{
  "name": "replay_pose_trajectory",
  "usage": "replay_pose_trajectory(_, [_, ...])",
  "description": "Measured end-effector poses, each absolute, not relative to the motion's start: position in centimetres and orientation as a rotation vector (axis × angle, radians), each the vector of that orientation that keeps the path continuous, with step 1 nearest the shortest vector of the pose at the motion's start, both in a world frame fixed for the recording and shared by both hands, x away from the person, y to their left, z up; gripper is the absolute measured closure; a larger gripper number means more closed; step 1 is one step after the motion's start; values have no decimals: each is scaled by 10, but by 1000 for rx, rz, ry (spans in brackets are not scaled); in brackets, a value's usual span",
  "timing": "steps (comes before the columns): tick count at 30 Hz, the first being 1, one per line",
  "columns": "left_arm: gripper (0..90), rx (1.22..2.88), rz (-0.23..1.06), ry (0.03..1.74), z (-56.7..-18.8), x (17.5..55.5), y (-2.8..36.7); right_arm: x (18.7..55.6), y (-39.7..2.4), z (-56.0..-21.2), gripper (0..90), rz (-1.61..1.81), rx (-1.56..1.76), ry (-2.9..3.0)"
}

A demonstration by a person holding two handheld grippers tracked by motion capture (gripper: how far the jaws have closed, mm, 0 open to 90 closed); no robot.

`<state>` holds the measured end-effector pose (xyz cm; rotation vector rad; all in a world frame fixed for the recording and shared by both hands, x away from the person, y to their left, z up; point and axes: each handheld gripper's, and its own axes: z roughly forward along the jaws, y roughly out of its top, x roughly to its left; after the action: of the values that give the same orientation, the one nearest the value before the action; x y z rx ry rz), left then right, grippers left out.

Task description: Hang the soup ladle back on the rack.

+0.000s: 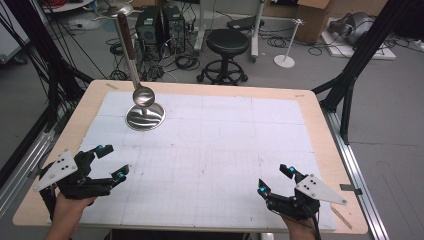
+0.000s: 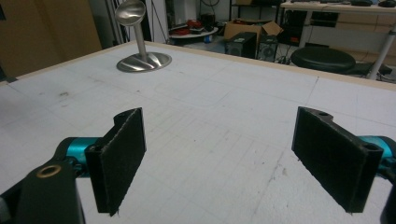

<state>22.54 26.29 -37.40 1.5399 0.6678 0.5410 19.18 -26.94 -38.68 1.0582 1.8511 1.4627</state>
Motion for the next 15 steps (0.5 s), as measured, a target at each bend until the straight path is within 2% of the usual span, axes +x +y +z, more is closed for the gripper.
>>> replay_pose_trajectory(15, [166, 1557, 517, 675, -378, 224, 259, 192, -266, -389, 162, 1465, 1056, 1869])
